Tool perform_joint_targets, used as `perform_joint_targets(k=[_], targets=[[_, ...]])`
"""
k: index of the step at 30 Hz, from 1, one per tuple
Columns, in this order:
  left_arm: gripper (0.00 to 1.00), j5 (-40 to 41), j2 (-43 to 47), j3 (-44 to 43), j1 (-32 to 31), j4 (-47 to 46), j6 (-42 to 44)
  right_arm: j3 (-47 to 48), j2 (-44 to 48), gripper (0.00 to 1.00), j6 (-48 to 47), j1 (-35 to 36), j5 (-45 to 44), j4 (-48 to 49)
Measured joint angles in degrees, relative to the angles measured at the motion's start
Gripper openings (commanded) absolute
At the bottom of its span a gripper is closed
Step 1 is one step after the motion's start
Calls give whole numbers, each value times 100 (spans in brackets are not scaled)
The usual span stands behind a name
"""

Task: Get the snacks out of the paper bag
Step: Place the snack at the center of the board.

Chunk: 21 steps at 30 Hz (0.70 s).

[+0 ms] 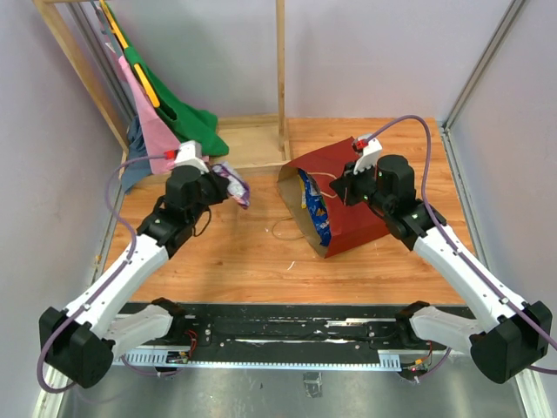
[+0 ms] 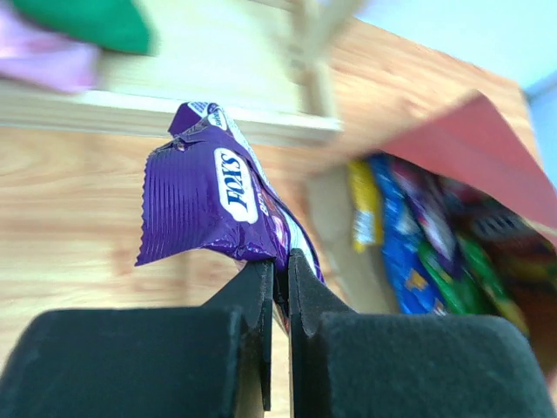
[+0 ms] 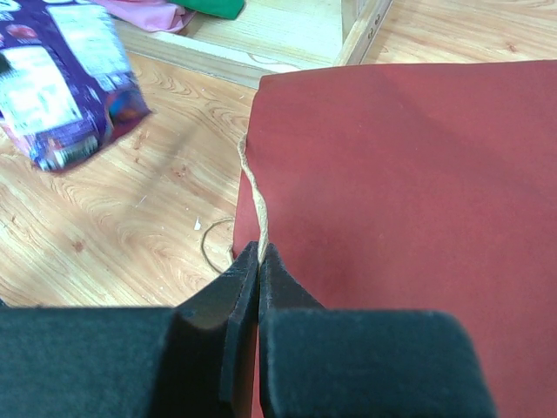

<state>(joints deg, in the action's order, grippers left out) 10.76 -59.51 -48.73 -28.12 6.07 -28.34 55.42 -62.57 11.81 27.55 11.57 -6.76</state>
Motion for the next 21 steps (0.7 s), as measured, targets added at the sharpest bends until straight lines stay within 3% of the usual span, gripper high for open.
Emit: perform_joint_targets(k=[7, 13, 18, 21], targets=[[0, 1906, 544, 114, 1008, 1174, -802, 0, 2, 1, 0, 0, 0, 9], [1, 3921, -127, -708, 1016, 3532, -2986, 0, 2, 1, 4, 0, 68, 11], [0, 4483, -1248, -1674, 1176, 5495, -4822, 0, 4, 1, 20, 0, 107, 13], [0, 4406, -1644, -1939, 1484, 5834, -5045, -4, 15, 1, 26, 0, 138, 13]])
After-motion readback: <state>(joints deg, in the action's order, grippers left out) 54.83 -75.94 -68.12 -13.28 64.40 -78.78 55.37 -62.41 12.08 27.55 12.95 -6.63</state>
